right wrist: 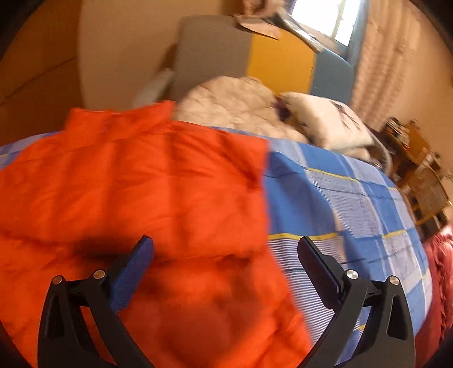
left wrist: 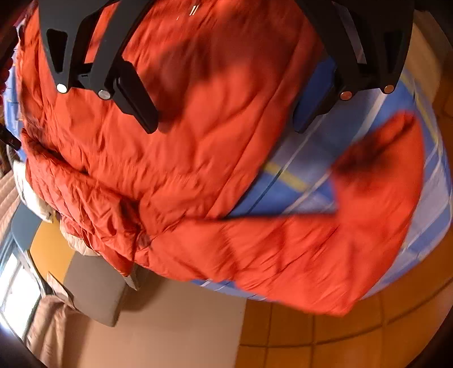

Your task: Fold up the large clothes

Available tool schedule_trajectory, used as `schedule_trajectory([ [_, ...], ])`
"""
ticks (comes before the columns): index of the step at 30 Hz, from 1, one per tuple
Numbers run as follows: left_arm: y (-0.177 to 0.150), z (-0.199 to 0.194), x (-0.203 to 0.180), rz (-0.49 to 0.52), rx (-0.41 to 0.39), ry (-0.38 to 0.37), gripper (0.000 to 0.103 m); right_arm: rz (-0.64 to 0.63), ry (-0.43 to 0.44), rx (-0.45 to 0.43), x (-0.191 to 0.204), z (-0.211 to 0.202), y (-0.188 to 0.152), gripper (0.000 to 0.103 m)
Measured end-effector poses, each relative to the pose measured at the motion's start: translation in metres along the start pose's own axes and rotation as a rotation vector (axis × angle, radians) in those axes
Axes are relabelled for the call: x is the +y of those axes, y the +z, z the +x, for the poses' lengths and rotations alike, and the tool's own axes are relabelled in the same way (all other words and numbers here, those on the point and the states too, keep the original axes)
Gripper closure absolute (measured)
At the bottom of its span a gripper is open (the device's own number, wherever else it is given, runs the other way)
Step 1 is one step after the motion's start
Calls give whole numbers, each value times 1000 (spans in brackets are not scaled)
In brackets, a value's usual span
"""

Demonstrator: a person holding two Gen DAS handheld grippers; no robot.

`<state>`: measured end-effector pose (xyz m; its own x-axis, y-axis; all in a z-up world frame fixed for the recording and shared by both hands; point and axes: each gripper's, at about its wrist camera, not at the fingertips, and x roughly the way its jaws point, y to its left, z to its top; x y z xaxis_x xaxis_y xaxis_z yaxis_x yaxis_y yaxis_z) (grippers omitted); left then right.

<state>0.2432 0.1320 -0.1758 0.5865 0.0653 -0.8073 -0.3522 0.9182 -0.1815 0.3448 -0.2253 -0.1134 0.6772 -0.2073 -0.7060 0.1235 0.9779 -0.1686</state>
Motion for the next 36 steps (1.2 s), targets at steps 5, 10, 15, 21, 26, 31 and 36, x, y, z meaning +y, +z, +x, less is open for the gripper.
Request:
schedule_trajectory([
  [5, -32, -21, 30, -57, -3, 48, 5, -99, 176, -35, 59, -30, -4, 18],
  [10, -46, -38, 52, -104, 3, 67, 5, -186, 360, -33, 114, -52, -13, 25],
  [15, -49, -55, 69, -108, -45, 135, 11, -255, 512, -6, 168, -65, -22, 30],
  [21, -43, -57, 82, -118, -84, 163, 15, -296, 554, -15, 200, -74, -23, 30],
  [26, -21, -57, 75, -72, -199, 233, 12, -212, 521, 1, 170, -61, -16, 30],
  [31, 9, -17, 59, 74, -214, 371, 32, -119, 454, 40, 120, -44, -16, 30],
  [36, 34, 8, 66, 61, -97, 331, 94, -63, 354, 21, 69, -35, -15, 30],
])
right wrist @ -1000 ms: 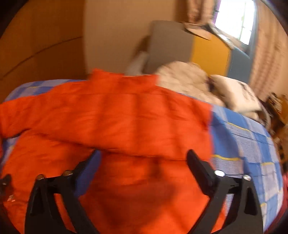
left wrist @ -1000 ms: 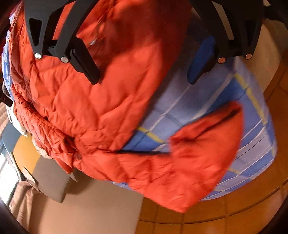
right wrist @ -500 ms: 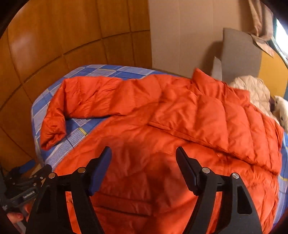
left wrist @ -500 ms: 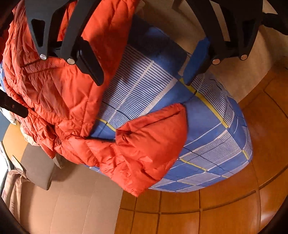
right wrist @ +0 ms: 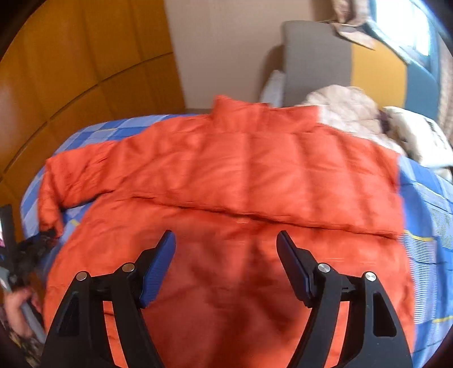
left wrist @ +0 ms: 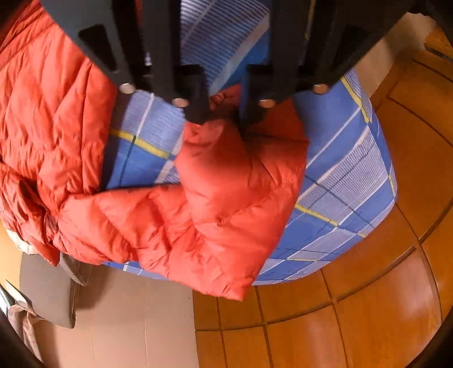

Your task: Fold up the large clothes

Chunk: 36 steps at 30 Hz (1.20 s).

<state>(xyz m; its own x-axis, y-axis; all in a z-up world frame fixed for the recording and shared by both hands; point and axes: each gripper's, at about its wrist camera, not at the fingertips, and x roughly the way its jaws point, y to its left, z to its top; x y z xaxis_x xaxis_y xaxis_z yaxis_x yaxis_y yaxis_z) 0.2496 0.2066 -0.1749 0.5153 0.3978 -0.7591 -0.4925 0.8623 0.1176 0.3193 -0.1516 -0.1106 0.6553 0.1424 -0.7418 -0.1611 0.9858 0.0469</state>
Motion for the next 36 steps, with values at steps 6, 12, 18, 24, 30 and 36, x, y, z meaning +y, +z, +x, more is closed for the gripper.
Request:
schedule_trajectory([
  [6, 38, -32, -3, -71, -4, -165, 98, 133, -141, 12, -74, 0, -5, 30],
  [12, 80, -72, -42, -78, -34, -396, 99, 186, -201, 11, -106, 1, -15, 30],
  [18, 113, -110, -114, 28, -114, -551, 99, 213, -244, 15, -122, 5, -21, 30],
  [24, 119, -114, -189, 130, -106, -639, 99, 227, -269, 19, -136, 3, -25, 30],
  [30, 104, -101, -246, 194, -47, -689, 99, 252, -266, 17, -148, 3, -28, 30],
  [36, 76, -78, -287, 255, 15, -692, 95, 255, -253, 27, -147, 7, -31, 30],
])
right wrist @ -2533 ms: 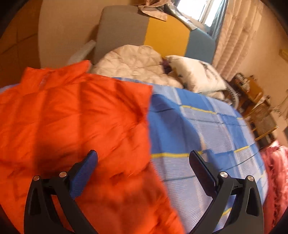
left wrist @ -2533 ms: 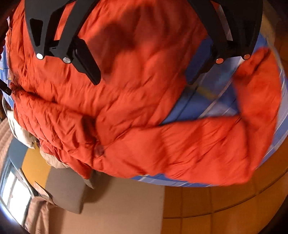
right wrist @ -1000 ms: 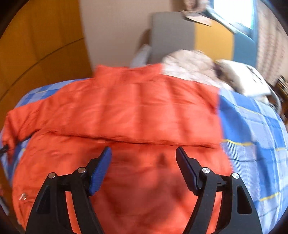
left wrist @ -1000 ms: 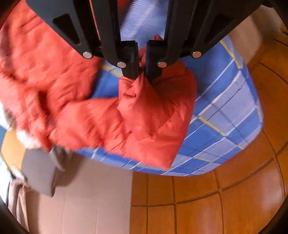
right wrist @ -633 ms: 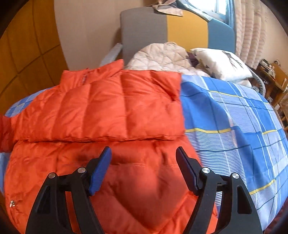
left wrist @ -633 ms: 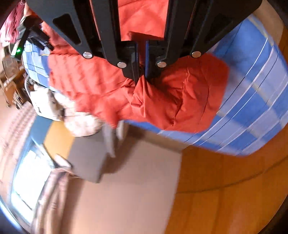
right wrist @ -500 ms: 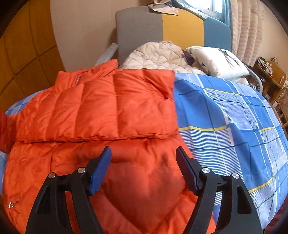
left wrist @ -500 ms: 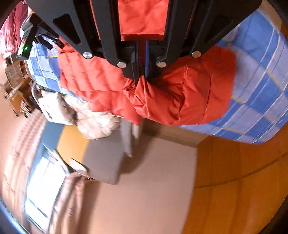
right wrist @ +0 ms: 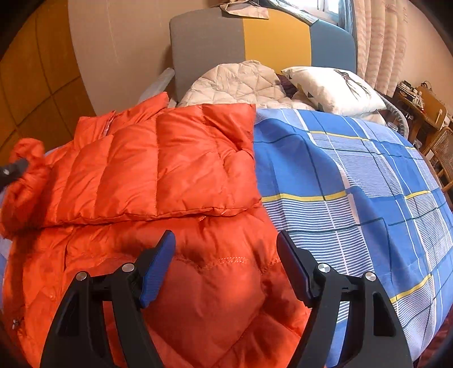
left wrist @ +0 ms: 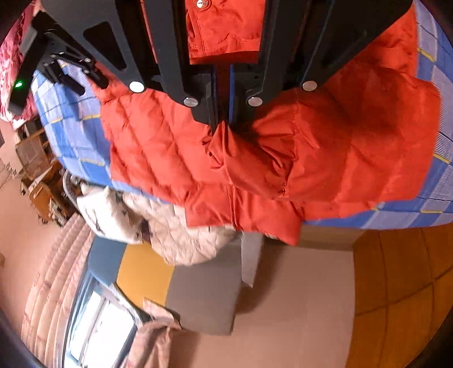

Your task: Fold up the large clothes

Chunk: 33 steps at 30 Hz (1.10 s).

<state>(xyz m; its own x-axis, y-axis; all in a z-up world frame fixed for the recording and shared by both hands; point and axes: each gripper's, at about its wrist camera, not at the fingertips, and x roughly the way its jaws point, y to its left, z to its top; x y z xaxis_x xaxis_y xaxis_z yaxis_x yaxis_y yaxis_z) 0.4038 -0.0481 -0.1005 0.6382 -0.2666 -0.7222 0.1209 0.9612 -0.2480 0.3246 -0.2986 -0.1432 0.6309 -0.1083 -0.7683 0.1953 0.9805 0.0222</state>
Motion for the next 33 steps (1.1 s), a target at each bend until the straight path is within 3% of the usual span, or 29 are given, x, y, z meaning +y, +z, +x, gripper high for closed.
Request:
schedule_trajectory([
  [1, -3, 5, -1, 4, 12, -15, 84, -1, 2, 3, 1, 1, 0, 30],
  [2, -8, 9, -1, 9, 30, -36, 58, -3, 3, 6, 2, 1, 0, 30],
  [4, -17, 3, -3, 23, 6, -29, 32, -6, 11, 8, 4, 1, 0, 30],
  [5, -21, -6, -1, 36, -21, -25, 23, -6, 16, 7, 6, 0, 0, 30],
  [8, -31, -29, 8, 37, -67, -10, 16, -5, 40, 8, 12, -3, 3, 30],
  [10, -39, -50, 29, 20, -86, 12, 14, -6, 69, 10, 19, -6, 5, 30],
  [14, -54, -80, 87, -77, -109, 179, 14, -33, 109, -19, 41, -15, 11, 22],
  [20, -82, -94, 175, -281, -54, 338, 16, -60, 197, -18, 78, -18, 22, 22],
  [23, -91, -84, 197, -311, 10, 368, 26, -68, 234, -16, 93, -16, 26, 22],
  [33, -75, -49, 233, -385, 21, 370, 26, -73, 318, 14, 135, 4, 36, 22],
])
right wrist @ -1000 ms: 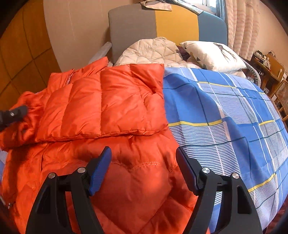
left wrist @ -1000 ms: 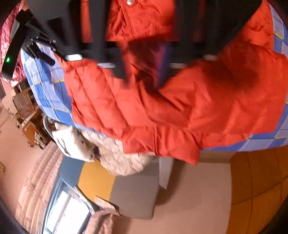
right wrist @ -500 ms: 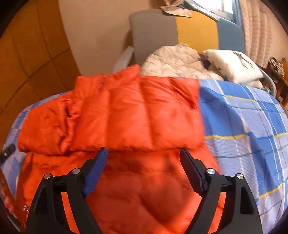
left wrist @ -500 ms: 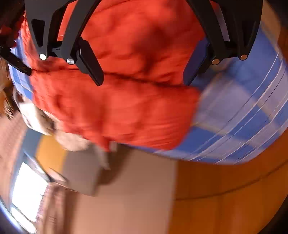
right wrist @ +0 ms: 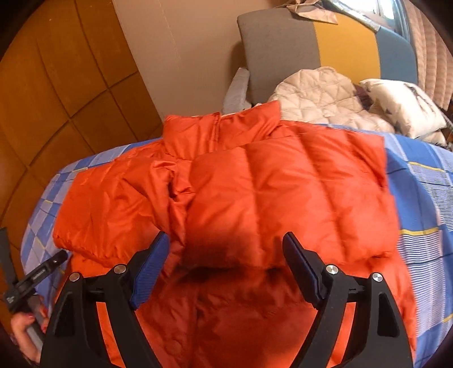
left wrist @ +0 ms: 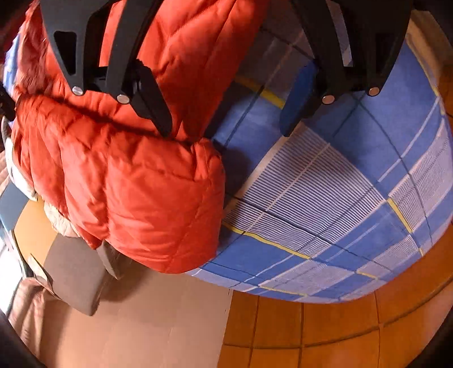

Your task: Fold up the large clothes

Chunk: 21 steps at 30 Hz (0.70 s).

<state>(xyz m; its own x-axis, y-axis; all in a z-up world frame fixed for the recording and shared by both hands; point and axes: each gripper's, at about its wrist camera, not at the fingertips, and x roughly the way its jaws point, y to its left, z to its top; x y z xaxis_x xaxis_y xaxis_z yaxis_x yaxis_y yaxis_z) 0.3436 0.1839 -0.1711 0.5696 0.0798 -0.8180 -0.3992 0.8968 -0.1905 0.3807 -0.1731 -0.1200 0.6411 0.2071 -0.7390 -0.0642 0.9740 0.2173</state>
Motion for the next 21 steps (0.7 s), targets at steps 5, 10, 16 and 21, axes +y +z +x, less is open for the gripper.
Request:
schedule_trajectory([
  [5, 4, 9, -6, 6, -4, 6, 26, -8, 41, 19, 19, 20, 9, 37],
  [10, 8, 11, -10, -2, -5, 0, 26, -20, 105, 41, 28, 32, 10, 81],
  [16, 13, 10, -11, 11, -17, 1, 24, 7, 31, -85, 6, 1, 28, 99],
  [21, 15, 12, -18, 30, -42, 28, 22, 26, 31, -69, -13, 6, 32, 99],
])
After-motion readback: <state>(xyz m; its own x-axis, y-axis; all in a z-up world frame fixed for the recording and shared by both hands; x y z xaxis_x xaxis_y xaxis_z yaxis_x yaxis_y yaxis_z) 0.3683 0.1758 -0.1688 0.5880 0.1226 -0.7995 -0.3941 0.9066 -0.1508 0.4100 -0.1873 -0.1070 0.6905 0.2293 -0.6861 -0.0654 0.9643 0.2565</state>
